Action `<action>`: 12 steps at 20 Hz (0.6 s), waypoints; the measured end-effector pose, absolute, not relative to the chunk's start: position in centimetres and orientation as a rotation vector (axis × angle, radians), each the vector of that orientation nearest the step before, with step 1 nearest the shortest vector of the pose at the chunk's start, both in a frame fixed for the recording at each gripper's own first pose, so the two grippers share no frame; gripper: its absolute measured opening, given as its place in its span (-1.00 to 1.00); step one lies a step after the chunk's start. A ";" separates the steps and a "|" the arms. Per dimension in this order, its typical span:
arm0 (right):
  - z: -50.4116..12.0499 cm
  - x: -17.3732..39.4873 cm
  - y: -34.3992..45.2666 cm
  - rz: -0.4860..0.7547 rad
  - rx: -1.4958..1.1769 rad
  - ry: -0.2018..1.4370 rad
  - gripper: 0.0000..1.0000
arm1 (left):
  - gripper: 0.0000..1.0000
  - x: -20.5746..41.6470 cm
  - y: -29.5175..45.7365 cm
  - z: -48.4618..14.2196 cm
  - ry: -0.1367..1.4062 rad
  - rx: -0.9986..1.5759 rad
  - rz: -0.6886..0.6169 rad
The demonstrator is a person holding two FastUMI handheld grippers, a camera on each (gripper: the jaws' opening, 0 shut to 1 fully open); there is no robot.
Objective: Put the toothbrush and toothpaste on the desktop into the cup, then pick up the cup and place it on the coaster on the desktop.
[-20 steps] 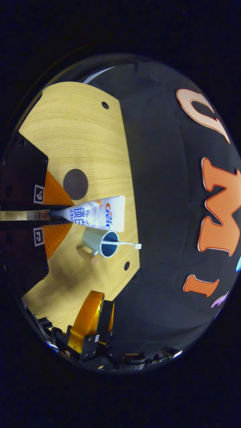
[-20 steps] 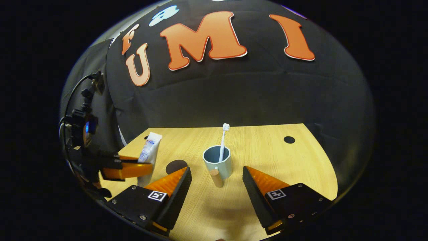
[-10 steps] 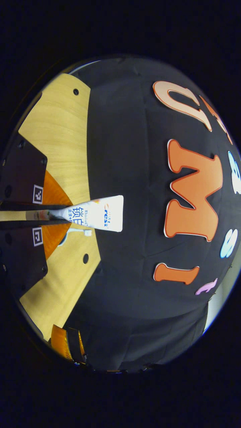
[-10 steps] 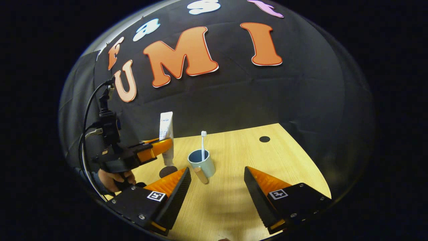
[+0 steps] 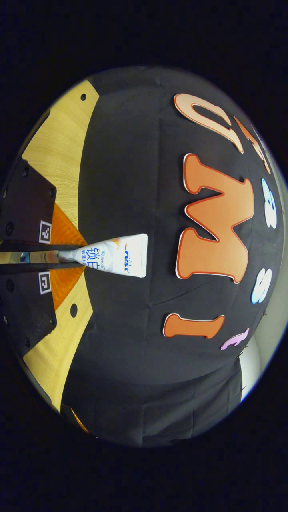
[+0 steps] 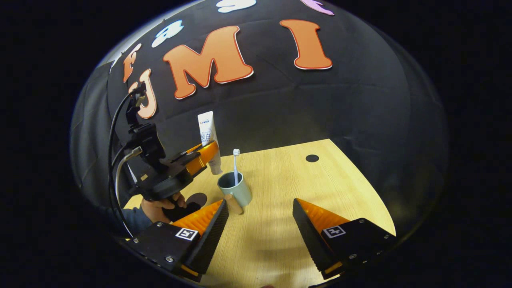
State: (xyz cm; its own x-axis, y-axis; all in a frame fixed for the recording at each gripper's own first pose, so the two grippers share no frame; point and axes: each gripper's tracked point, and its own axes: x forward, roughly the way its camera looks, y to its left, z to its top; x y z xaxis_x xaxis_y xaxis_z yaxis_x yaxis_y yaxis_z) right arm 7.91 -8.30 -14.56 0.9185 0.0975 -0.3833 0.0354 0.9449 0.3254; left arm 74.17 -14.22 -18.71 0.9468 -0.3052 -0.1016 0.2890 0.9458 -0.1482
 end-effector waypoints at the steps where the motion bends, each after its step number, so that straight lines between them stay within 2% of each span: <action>1: -14.7 8.0 -8.4 0.030 0.336 0.411 0.95 | -0.78 74.4 -14.4 -19.3 0.118 -0.138 -0.301; 12: -16.1 8.4 -8.9 0.024 0.327 0.432 0.95 | -0.78 73.1 -15.4 -26.5 0.192 -0.062 -0.258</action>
